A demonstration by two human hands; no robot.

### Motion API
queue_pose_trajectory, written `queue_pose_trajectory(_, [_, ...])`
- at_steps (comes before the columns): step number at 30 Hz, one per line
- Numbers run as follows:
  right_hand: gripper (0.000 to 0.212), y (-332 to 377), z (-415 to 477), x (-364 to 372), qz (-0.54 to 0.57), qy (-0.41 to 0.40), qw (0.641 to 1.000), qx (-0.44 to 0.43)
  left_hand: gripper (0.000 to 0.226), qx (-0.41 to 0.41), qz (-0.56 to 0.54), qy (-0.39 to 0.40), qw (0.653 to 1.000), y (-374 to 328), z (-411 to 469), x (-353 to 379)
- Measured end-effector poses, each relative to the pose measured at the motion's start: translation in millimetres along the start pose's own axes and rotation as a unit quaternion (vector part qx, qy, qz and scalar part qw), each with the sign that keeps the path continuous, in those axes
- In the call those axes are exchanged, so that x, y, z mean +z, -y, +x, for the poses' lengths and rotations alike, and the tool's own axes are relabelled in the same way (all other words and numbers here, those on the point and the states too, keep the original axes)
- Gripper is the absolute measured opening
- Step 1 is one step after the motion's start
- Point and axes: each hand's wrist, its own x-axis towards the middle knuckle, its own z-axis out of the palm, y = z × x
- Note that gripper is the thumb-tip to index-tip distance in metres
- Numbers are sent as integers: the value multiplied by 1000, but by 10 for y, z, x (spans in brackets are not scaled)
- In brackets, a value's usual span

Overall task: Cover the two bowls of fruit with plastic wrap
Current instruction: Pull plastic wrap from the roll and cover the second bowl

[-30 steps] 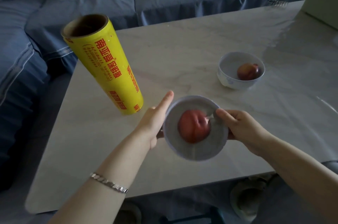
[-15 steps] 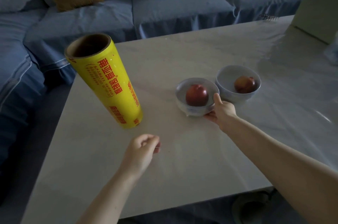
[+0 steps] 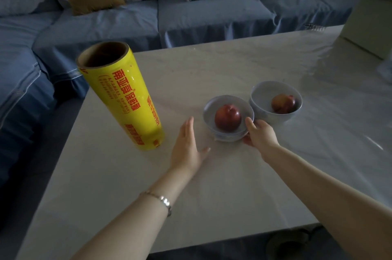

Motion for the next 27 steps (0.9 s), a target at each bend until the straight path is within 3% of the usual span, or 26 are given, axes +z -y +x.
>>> queue_pose_trajectory(5, [30, -50, 78, -24, -12, -5, 999, -38, 114, 70, 23, -5, 997, 60, 344, 188])
queue_pose_trajectory(13, [36, -164, 198, -12, -14, -9, 999, -51, 110, 213, 124, -45, 968, 224, 505, 235])
queue_pose_trajectory(18, [32, -192, 224, -25, -5, -3, 998, -58, 88, 248, 186, -47, 949, 231, 557, 230])
queue_pose_trajectory(23, [33, -209, 250, -38, -10, 2, 998, -63, 83, 279, 230, -54, 931, 271, 616, 233])
queue_pose_trajectory(27, [34, -224, 280, -37, -18, 4, 997, -71, 72, 331, 271, -99, 899, 301, 692, 214])
